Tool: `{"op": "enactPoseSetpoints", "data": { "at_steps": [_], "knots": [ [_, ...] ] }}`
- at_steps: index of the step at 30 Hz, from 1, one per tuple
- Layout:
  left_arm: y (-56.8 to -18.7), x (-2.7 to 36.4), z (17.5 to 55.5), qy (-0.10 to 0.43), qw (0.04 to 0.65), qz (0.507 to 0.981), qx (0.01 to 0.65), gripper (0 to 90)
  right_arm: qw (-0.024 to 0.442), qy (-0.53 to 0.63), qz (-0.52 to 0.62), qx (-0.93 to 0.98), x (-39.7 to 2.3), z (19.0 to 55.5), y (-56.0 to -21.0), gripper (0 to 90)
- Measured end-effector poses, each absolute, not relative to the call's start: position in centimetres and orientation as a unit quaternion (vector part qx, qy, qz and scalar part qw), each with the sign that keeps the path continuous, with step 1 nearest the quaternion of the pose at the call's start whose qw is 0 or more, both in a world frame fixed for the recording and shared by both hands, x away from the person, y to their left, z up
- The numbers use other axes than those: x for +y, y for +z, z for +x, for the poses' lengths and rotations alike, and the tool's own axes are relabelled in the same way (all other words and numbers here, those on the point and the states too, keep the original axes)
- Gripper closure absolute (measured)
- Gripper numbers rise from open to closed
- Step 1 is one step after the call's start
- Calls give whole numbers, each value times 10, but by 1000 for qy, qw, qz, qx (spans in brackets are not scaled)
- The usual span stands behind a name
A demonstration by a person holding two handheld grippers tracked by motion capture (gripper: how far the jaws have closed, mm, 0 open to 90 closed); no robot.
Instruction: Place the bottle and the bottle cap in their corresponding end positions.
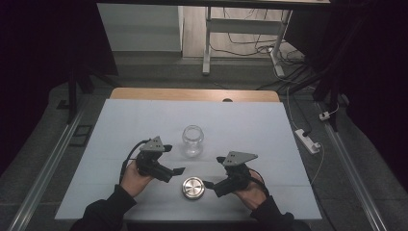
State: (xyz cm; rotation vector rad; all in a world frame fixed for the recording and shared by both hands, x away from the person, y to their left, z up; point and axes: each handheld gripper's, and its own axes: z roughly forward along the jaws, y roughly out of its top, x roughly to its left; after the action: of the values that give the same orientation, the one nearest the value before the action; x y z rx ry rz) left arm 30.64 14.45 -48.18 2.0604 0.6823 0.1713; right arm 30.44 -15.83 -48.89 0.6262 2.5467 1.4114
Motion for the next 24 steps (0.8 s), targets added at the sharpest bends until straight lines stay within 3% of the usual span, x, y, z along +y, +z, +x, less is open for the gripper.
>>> {"op": "enactPoseSetpoints", "data": {
  "at_steps": [24],
  "knots": [
    [-488,188,257,87,465,817,330,0,123,461,256,841,-197,286,-484,0]
  ]
}}
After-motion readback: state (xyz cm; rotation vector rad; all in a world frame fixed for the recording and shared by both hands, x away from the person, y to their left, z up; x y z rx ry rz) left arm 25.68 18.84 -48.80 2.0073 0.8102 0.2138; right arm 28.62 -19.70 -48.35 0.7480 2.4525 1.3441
